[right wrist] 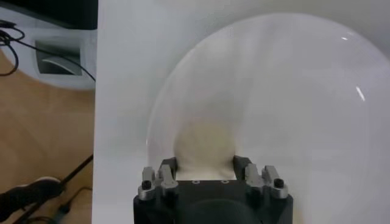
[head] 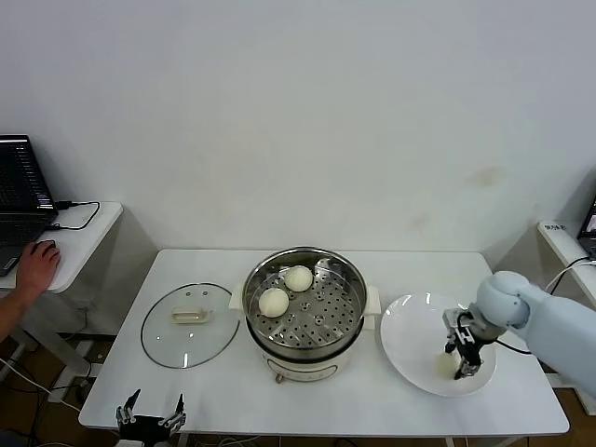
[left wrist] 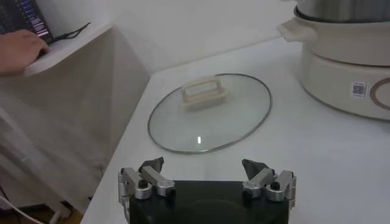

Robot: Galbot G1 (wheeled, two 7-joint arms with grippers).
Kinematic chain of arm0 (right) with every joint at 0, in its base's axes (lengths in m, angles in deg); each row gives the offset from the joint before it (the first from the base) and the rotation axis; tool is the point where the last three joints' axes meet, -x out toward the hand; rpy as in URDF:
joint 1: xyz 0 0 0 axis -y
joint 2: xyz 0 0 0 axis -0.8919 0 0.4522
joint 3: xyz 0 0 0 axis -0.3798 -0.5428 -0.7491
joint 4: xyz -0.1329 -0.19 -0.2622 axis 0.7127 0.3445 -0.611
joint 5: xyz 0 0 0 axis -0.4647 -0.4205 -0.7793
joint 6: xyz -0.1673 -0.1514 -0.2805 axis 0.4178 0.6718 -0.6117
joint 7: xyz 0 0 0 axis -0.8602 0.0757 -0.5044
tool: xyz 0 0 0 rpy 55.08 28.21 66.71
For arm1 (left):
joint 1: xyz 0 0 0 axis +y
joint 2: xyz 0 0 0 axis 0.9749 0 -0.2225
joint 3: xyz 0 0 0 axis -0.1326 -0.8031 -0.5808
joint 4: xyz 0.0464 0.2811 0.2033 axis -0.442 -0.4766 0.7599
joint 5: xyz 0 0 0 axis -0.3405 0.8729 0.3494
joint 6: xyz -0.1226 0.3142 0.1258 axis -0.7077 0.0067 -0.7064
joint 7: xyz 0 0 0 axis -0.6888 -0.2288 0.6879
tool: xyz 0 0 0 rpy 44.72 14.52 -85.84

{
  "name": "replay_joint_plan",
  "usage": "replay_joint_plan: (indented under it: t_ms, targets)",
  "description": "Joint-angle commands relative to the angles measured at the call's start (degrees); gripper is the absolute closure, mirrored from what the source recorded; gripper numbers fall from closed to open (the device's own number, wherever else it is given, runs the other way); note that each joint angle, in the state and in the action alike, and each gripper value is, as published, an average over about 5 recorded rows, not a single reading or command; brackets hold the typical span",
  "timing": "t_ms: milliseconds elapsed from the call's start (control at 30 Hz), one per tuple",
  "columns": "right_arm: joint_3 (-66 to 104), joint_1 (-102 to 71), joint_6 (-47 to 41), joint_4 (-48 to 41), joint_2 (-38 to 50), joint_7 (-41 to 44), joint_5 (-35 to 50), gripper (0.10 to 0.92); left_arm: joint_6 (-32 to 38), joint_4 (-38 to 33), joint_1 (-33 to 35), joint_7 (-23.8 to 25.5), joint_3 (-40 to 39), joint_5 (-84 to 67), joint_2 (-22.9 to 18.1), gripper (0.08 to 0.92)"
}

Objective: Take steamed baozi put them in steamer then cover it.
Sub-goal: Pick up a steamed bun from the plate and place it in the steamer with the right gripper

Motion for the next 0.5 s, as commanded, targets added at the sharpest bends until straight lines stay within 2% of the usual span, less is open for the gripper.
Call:
replay_joint_plan:
  t_ms: [33, 167, 367, 500]
  targets:
    - [-3.75, 17.68, 0.19, -1.48, -2.75, 1.28, 8.19, 0.458, 0.41, 0.49, -0.89, -0.18, 0.02, -0.19, 0.18, 0.177]
    - [-7.69, 28.53, 2.62, -5.57, -9.42, 3.01, 12.99, 0.457, 0.76, 0.96, -1.77, -0.62, 0.21, -0.39, 0.32, 0.177]
    - [-10.76, 37.61, 21.99, -16.18, -20.11, 6.50, 19.77, 0.457, 1.12, -0.11, -1.59, -0.80, 0.14, -0.56, 0.08, 0.177]
    - [-11.53, 40.18, 27.42, -18.76, -25.28, 8.48, 20.92, 0.457, 1.13, -0.45, -1.66, -0.86, 0.27, -0.60, -0.03, 0.177]
